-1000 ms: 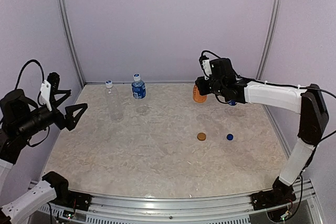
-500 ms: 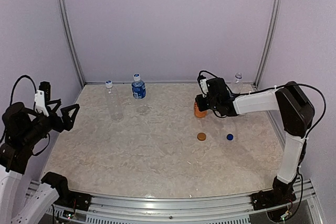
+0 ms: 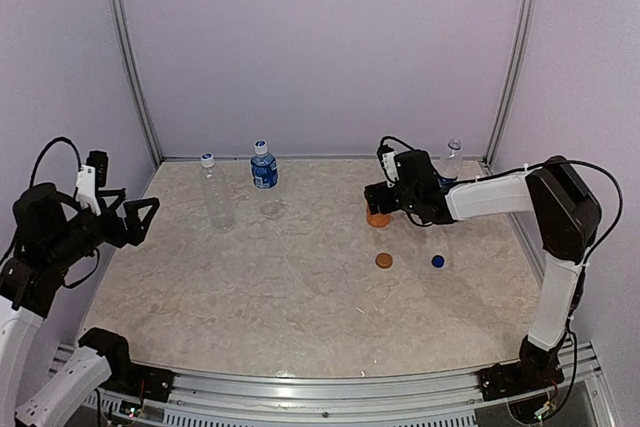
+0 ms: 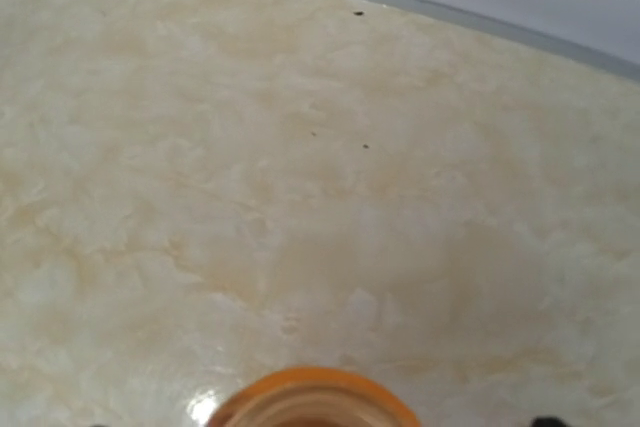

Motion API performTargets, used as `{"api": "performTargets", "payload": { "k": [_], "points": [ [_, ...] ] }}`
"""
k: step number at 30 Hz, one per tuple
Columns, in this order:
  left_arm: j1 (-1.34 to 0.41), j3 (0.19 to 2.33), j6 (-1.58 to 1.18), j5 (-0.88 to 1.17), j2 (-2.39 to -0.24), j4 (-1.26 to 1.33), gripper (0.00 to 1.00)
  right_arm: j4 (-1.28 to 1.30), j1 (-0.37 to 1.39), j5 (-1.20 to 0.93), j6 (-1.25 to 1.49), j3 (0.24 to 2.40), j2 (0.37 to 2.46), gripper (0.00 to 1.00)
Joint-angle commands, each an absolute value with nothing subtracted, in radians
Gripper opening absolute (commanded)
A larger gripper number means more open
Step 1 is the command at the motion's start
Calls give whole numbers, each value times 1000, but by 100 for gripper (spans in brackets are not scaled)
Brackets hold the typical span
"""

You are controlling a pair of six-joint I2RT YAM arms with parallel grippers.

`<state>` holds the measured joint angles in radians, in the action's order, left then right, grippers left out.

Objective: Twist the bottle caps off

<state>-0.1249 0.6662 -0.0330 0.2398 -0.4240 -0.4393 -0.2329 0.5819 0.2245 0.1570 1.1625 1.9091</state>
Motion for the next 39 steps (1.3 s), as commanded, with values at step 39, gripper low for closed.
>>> {"api": "performTargets", "payload": {
  "k": [39],
  "points": [
    [27,880,224,676,-1522,327,99,189,901,361,128,1424,1609,99]
  ]
}}
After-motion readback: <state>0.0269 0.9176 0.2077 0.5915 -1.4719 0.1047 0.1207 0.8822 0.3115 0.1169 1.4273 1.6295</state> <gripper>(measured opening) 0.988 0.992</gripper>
